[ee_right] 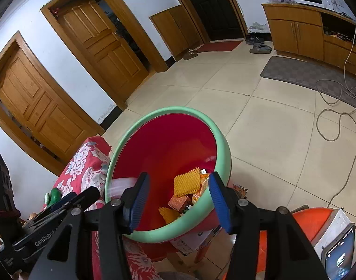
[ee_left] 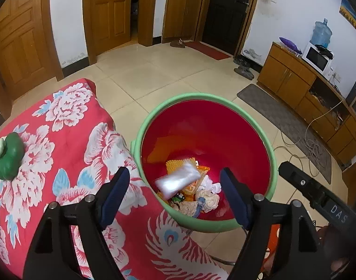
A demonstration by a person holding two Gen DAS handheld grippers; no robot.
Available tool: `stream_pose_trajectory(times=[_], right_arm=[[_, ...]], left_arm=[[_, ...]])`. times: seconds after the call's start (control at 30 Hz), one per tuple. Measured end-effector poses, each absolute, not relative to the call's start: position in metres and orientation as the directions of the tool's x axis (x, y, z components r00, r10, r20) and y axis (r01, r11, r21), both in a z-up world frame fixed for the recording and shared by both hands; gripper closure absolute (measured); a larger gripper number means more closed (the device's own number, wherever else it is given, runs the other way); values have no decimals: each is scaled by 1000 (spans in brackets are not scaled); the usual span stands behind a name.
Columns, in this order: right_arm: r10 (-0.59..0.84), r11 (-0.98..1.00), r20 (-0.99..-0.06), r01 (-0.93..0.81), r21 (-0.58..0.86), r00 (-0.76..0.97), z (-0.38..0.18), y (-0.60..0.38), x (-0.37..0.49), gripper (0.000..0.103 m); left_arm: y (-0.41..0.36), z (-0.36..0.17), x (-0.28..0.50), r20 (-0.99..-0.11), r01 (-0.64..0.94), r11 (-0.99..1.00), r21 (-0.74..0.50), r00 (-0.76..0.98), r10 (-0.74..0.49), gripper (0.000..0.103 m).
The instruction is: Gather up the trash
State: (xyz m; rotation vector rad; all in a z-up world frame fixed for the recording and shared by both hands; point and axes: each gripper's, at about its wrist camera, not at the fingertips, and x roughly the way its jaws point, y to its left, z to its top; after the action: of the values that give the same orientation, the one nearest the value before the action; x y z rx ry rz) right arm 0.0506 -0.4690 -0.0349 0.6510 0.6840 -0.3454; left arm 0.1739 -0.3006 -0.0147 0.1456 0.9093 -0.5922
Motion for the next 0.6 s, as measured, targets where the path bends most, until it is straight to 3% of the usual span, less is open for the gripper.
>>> stream_pose_trajectory(times=[0.43, 0.6], right_arm=[[-81, 759, -678, 486, 433, 731, -32, -469, 50, 45], [-69, 775, -675, 466, 428, 735, -26, -459, 49, 39]], left_arm=[[-285, -10, 169, -772, 505, 857, -106, 501, -391, 24], [-268, -2, 161, -761, 478, 874, -89, 533, -369, 24]])
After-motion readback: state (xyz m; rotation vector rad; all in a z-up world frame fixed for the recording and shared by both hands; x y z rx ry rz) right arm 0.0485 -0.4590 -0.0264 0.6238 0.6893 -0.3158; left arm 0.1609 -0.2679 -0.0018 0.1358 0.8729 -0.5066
